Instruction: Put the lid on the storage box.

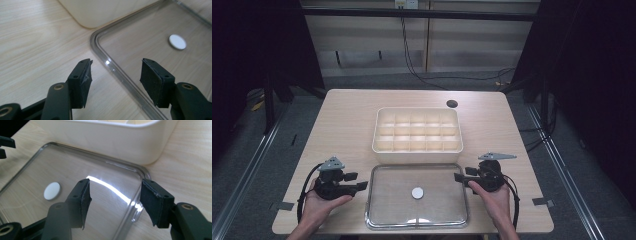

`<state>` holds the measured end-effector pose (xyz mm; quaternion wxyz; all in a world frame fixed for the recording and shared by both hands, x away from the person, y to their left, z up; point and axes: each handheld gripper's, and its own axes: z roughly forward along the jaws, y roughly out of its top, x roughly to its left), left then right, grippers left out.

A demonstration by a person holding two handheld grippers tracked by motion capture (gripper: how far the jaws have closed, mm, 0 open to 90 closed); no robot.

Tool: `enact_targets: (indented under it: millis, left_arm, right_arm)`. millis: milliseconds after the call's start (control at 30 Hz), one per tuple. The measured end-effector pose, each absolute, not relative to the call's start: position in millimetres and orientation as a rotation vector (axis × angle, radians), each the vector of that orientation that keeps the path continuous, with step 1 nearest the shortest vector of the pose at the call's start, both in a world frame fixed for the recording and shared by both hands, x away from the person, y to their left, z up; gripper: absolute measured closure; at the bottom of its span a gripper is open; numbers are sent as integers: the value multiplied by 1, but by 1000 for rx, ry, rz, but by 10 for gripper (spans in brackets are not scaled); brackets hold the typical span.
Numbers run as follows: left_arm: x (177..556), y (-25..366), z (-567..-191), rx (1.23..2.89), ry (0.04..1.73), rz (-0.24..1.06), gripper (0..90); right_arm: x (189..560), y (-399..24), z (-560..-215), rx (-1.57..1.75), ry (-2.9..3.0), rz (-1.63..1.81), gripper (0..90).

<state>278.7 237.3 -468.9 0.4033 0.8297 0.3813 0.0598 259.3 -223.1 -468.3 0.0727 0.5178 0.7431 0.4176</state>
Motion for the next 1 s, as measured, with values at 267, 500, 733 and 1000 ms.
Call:
enact_targets:
  millis: [267, 500, 733, 1000]
  left_arm:
    - [282, 236, -482, 2082, 986, 56, 472]
    - [284, 229, -488, 2117, 984, 50, 533]
    - [287, 223, -493, 2145, 979, 42, 502]
    - [286, 218, -495, 2155, 955, 41, 544]
  right_arm:
    - [259, -234, -483, 1609, 2201, 1212, 467]
    - [261, -232, -489, 1614, 2216, 1169, 482]
    - [262, -228, -493, 1625, 2217, 1126, 485]
    - [264, -223, -497, 1617, 2218, 1085, 531]
